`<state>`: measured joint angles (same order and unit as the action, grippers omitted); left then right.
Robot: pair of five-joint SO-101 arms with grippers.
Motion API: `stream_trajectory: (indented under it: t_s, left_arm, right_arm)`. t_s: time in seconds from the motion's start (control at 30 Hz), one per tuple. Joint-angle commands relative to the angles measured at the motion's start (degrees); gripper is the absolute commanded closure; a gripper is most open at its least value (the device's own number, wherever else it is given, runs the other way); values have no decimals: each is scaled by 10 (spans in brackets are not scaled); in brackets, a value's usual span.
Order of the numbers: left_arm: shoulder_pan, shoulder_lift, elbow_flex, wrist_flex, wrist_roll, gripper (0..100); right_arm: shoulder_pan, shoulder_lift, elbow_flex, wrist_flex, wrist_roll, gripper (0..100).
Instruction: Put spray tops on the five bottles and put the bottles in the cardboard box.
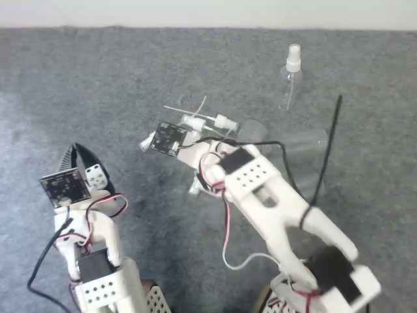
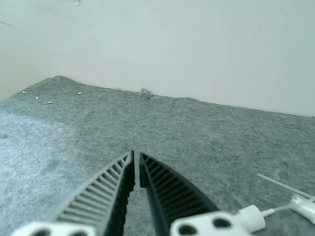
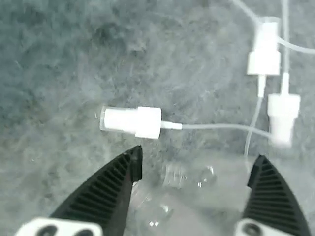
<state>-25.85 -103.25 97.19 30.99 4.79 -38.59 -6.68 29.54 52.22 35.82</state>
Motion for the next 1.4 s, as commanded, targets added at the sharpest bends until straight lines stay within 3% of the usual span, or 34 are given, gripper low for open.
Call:
stream_trajectory:
  t_s: [0.0,0.33,0.77,1.0,1.37]
  left_arm:
    - [-20,-10,-7,-1,-5,987]
    - [-21,-10,-7,-1,-5,987]
    - [-21,-10,-7,-1,-5,987]
    - [-21,-10,-7,-1,-5,987]
    - [-21,-10,-7,-1,-5,987]
  right_arm:
    - [8,27,-59,8,55,660]
    - [-14,123,-84,9,166,660]
    - [-24,278,-211,41,171,666]
    - [-30,297,-228,38,169,899]
    - [-27,214,-242,47,31,991]
